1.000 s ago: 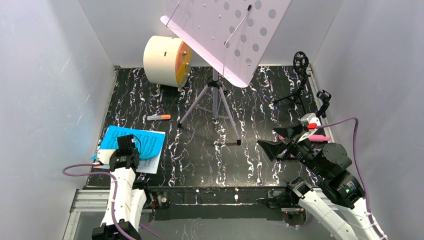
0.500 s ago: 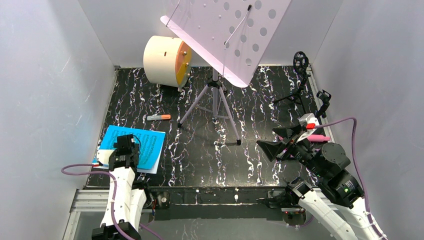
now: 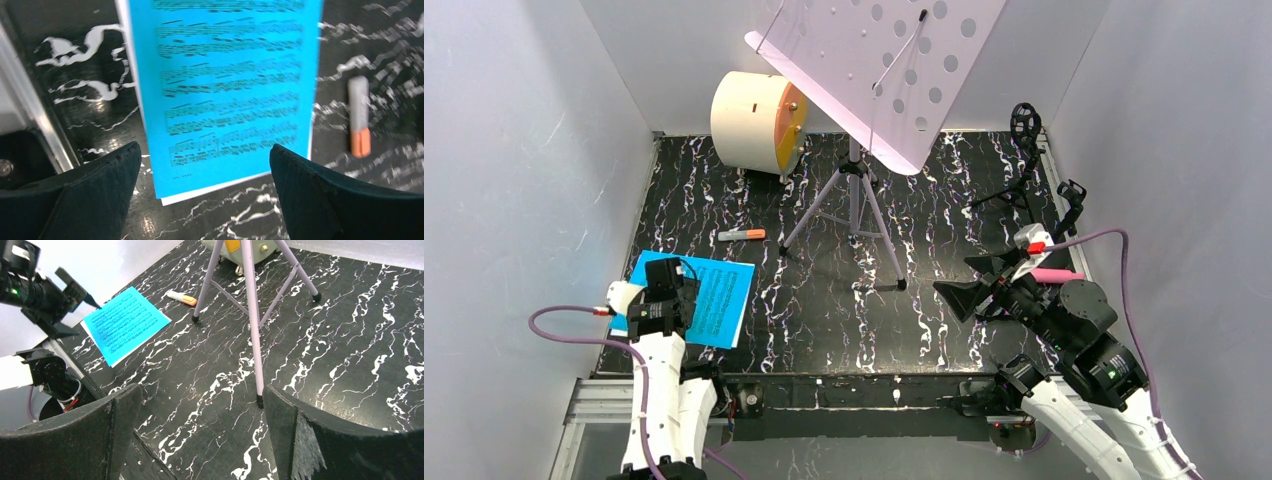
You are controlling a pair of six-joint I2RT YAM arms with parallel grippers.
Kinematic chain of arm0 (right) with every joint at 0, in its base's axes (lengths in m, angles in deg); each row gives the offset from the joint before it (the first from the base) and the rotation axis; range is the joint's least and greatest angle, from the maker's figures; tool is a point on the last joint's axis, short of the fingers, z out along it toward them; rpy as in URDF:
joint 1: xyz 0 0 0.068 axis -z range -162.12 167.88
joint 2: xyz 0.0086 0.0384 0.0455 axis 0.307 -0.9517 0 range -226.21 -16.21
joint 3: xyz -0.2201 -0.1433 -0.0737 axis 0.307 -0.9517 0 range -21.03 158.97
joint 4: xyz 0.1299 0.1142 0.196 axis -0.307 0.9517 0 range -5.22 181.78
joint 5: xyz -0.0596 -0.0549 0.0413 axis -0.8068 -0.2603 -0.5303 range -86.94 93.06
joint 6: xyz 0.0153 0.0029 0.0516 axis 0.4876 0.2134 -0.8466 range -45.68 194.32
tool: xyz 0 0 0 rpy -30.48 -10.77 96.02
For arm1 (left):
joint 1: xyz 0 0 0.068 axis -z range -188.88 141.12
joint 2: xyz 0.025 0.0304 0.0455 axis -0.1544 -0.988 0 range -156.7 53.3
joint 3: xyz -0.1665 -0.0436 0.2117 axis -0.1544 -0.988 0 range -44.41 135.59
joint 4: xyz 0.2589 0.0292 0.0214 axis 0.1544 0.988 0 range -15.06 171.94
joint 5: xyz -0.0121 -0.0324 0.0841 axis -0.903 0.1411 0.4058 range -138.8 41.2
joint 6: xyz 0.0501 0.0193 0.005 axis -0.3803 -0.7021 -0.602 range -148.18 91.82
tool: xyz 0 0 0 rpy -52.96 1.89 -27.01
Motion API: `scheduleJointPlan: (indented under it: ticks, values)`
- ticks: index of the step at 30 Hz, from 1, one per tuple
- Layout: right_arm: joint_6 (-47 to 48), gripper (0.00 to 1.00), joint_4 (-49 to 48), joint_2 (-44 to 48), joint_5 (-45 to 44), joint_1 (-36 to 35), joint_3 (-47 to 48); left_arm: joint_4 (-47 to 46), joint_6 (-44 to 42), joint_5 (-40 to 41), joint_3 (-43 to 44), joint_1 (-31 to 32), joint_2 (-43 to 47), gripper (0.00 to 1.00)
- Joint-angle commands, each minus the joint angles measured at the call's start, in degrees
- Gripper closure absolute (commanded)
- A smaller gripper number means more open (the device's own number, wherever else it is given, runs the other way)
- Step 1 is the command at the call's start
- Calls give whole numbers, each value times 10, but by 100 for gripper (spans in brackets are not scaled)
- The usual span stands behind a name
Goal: Pack up the instrument practice props
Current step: Place the sheet music at the center of the board, then adjust the music stand at the center of the board.
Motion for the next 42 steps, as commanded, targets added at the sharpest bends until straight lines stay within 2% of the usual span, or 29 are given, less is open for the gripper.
scheduleJointPlan:
  ticks: [1,4,6,10,15,19,26,33,37,42]
  values:
    - [4,1,-9,-22,25,1,17,-32,-141,-70,47,0,6,2]
    - [-1,1,-15,-32,32,2,8,-124,-268,-208,49,0,18,2]
    - [0,1,-29,-35,41,1,-10,-180,-310,-290,48,3,24,2]
    - [-3,1,-55,-50,49,1,-38,-299,-348,-419,41,17,4,2]
    - [20,1,-100,-79,94,2,-70,-410,-372,-528,57,34,-69,2]
    - [6,1,-175,-105,93,2,-97,-492,-360,-562,75,41,-108,2]
    - [-14,1,-270,-216,83,1,-96,-736,-310,-617,58,52,-168,2]
    - [4,1,-382,-318,40,2,-121,-809,-392,-569,90,186,-258,2]
    - [12,1,-405,-365,30,2,-127,-942,-405,-578,60,224,-302,2]
    - [13,2,-399,-396,27,3,-136,-975,-460,-613,89,258,-407,5]
